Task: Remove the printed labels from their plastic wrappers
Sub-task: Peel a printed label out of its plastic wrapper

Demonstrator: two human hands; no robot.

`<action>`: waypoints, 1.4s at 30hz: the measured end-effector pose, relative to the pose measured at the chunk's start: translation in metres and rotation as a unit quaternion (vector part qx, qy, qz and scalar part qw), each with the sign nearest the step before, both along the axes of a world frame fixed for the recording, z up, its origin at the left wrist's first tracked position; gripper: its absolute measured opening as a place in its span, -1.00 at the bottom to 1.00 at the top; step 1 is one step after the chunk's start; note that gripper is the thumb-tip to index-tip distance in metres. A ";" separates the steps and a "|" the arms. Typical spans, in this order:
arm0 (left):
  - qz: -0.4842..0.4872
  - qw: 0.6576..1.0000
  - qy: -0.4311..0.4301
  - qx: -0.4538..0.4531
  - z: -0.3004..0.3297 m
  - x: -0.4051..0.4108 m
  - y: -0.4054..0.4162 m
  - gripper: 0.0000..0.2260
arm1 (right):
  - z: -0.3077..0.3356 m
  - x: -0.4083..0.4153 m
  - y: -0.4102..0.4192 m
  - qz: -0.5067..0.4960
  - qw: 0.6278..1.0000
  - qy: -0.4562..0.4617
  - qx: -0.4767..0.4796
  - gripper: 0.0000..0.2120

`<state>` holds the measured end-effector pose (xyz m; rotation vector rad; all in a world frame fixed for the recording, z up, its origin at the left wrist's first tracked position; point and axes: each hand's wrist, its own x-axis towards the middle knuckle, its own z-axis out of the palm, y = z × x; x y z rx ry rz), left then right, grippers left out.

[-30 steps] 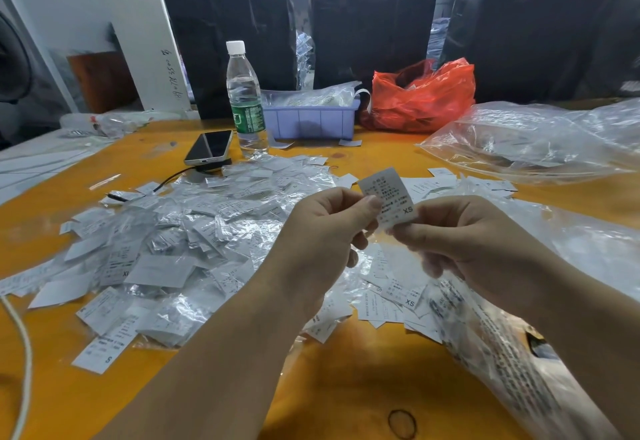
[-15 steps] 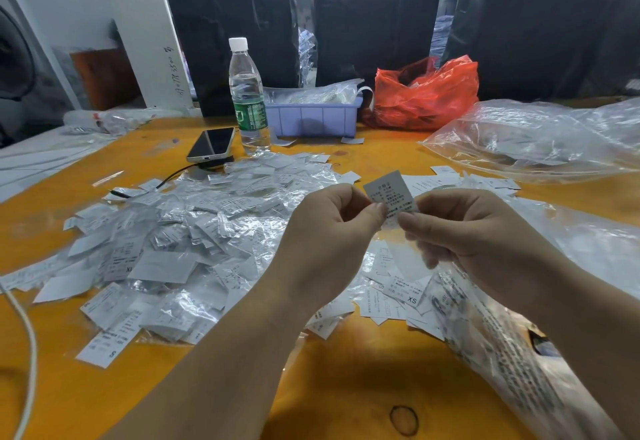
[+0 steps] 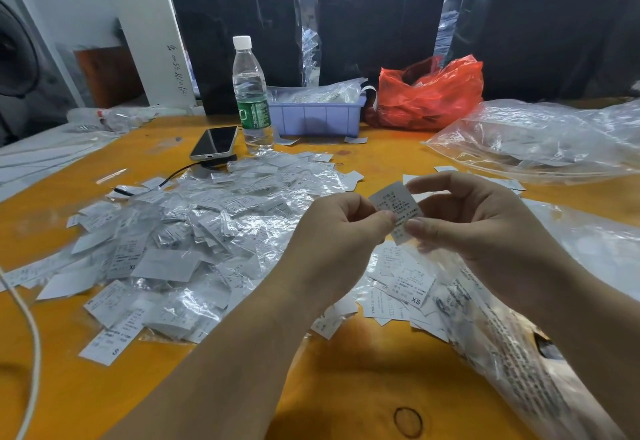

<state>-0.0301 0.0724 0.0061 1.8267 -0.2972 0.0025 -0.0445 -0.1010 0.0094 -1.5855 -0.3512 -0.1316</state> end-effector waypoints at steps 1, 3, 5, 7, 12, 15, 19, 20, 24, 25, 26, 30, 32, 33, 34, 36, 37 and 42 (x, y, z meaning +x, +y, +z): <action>-0.005 1.000 0.012 -0.005 0.000 0.000 0.000 -0.79 | 0.000 0.000 0.000 -0.002 1.000 0.000 0.009 -0.59; -0.015 1.000 0.028 -0.002 0.000 0.001 0.000 -0.80 | 0.000 0.000 0.001 -0.006 1.000 -0.002 0.024 -0.59; -0.026 0.999 0.037 -0.002 0.000 0.001 0.000 -0.81 | 0.000 0.000 0.002 -0.012 0.999 -0.004 0.034 -0.60; -0.045 0.998 0.043 -0.003 -0.001 0.000 -0.001 -0.83 | 0.001 -0.001 0.002 -0.022 0.999 -0.010 0.034 -0.63; -0.069 0.997 0.031 0.033 -0.004 -0.001 -0.002 -0.91 | 0.002 -0.001 0.001 -0.026 0.999 -0.011 0.037 -0.66; -0.053 0.998 0.028 0.028 -0.003 0.000 -0.001 -0.94 | 0.003 -0.002 0.000 -0.016 1.000 0.003 0.025 -0.53; -0.047 0.998 0.045 -0.003 0.000 -0.001 -0.001 -0.94 | 0.003 -0.001 -0.001 -0.003 0.999 0.036 -0.002 -0.42; -0.049 0.998 0.045 -0.007 0.000 -0.001 -0.002 -0.93 | 0.003 -0.001 -0.001 -0.002 0.999 0.041 -0.013 -0.40; -0.062 0.997 0.046 0.002 0.000 -0.004 -0.003 -0.90 | 0.003 -0.002 -0.001 -0.013 0.999 0.035 -0.031 -0.46; -0.064 0.997 0.046 0.010 -0.001 -0.004 -0.003 -0.88 | 0.004 -0.002 -0.001 -0.018 0.999 0.032 -0.028 -0.51; -0.062 0.997 0.040 0.021 -0.002 -0.004 -0.003 -0.88 | 0.004 -0.002 -0.002 -0.024 0.999 0.029 -0.025 -0.57; -0.040 0.999 0.029 0.018 -0.003 -0.002 -0.001 -0.97 | 0.004 -0.001 -0.002 -0.039 0.998 0.033 -0.025 -0.69; -0.024 0.999 0.032 -0.007 -0.002 -0.001 0.001 -0.95 | 0.004 0.000 -0.003 -0.041 0.998 0.043 -0.015 -0.72; -0.015 0.999 0.032 -0.016 -0.001 0.000 0.001 -0.94 | 0.005 0.000 -0.004 -0.039 0.998 0.049 -0.009 -0.70; -0.006 0.999 0.030 -0.020 -0.001 0.000 0.002 -0.94 | 0.005 0.000 -0.004 -0.039 0.998 0.054 -0.007 -0.66; 0.008 0.999 0.023 -0.021 -0.002 0.000 0.002 -0.95 | 0.005 0.000 -0.005 -0.041 0.998 0.057 -0.008 -0.62; 0.012 0.999 0.021 -0.023 -0.002 0.000 0.002 -0.96 | 0.005 0.000 -0.005 -0.039 0.998 0.054 -0.009 -0.62; 0.015 0.998 0.029 -0.058 0.000 0.001 0.003 -0.95 | 0.006 0.000 -0.007 -0.019 0.998 0.052 -0.009 -0.72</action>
